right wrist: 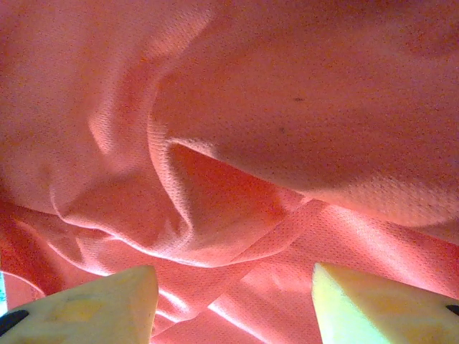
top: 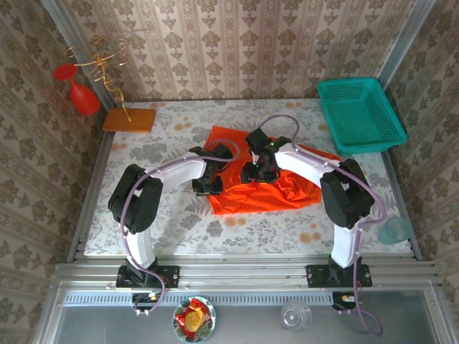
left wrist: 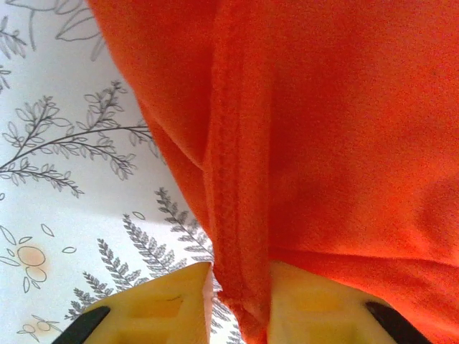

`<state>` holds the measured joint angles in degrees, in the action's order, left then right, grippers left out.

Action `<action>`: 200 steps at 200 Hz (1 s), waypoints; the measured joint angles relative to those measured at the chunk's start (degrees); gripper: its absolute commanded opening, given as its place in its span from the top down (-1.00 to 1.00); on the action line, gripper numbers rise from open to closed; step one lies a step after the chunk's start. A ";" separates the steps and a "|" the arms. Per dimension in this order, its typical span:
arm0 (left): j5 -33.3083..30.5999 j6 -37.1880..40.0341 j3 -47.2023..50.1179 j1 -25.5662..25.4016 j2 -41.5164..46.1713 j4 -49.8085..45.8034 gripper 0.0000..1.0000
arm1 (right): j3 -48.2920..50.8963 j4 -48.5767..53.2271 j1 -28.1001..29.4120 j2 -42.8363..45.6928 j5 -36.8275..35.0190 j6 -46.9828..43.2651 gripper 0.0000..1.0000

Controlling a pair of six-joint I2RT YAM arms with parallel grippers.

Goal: Fold the inside-out t-shirt
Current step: Flatten out the T-shirt at the center of the table.

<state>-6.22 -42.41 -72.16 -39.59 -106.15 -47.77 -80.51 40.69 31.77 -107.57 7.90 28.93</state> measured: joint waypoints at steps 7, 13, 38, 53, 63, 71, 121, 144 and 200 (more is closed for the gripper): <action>-0.02 -0.07 0.31 0.26 0.00 0.11 0.57 | 0.11 0.04 0.00 0.48 -0.22 0.00 -0.19; -0.02 -0.07 0.63 0.42 0.02 0.15 0.57 | 0.22 0.20 0.00 0.94 -0.46 0.00 -0.19; -0.09 -0.07 1.51 0.79 0.13 0.07 0.57 | 0.48 1.20 0.00 2.49 -1.95 -0.04 -0.19; -0.09 -0.07 1.70 0.79 0.55 0.00 0.59 | 0.70 1.66 0.00 3.08 -2.60 -0.15 -0.19; -0.24 -0.07 1.70 0.79 0.94 -0.17 0.62 | 0.94 1.84 0.00 3.41 -3.04 -0.20 -0.19; -0.37 -0.09 1.70 0.74 1.33 -0.31 0.67 | 1.16 1.90 -0.11 3.63 -3.23 -0.20 -0.19; -1.25 -0.09 1.70 0.72 2.80 -1.07 0.79 | 1.29 3.06 -0.37 4.63 -3.76 -0.31 -0.19; -0.87 -0.17 1.70 0.68 2.80 -1.01 0.52 | 1.29 3.26 -0.44 5.22 -4.33 -0.46 -0.19; 0.44 -1.18 1.70 0.68 2.78 0.09 0.21 | 1.29 3.30 -0.44 5.31 -4.57 -0.63 -0.18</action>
<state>-5.78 -43.59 -70.46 -38.92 -103.37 -47.68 -79.22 43.99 31.33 -102.26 3.33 28.29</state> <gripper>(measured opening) 0.386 0.594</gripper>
